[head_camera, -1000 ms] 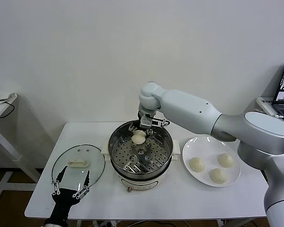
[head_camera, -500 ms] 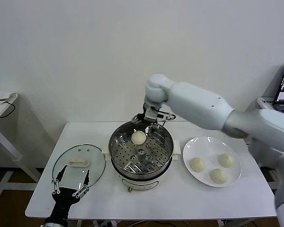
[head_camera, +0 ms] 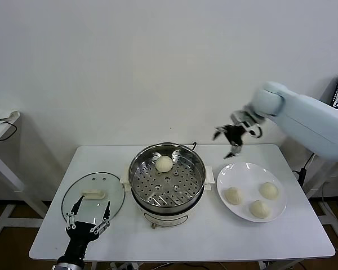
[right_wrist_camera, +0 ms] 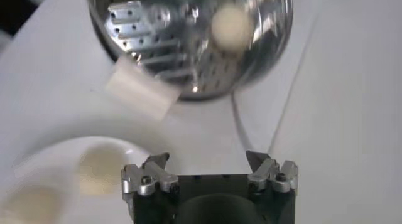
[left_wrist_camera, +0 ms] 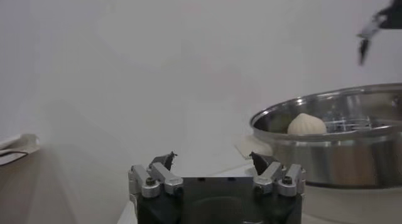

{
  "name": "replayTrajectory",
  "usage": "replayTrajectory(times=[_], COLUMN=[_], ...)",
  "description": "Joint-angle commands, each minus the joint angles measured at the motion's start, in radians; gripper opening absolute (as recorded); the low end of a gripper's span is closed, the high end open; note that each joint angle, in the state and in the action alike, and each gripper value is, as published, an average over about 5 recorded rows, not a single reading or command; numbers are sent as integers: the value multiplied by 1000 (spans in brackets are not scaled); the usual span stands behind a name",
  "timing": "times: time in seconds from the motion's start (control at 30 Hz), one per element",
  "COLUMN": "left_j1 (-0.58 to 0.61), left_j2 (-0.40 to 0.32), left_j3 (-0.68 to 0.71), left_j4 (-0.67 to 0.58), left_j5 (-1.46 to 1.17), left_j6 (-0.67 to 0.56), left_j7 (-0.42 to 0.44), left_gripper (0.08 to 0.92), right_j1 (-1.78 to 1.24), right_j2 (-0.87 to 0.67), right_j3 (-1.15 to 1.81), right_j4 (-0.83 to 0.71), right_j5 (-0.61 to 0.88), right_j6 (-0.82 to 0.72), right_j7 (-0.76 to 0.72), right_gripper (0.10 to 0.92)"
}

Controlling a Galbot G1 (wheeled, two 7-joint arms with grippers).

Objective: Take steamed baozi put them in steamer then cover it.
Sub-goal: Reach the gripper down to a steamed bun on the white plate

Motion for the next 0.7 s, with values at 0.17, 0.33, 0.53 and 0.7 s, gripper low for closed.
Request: replayTrajectory(times=[0.17, 0.33, 0.53, 0.7], left_j1=[9, 10, 10, 12], left_j2=[-2, -2, 0, 2], left_j3=[8, 18, 15, 11], left_j4=[6, 11, 13, 17], left_j5=[4, 5, 5, 5], left_j6=[3, 6, 7, 5], left_j7=[-1, -2, -3, -4], left_gripper=[823, 823, 823, 823], right_j1=[-266, -288, -295, -278], right_j2=[-126, -80, -17, 22], right_j3=[23, 30, 35, 16], right_j4=[-5, -26, -59, -80], right_j5=[66, 61, 66, 67], right_j6=[-174, -172, -169, -167], right_j7=[66, 98, 124, 128], right_gripper=[823, 823, 823, 823])
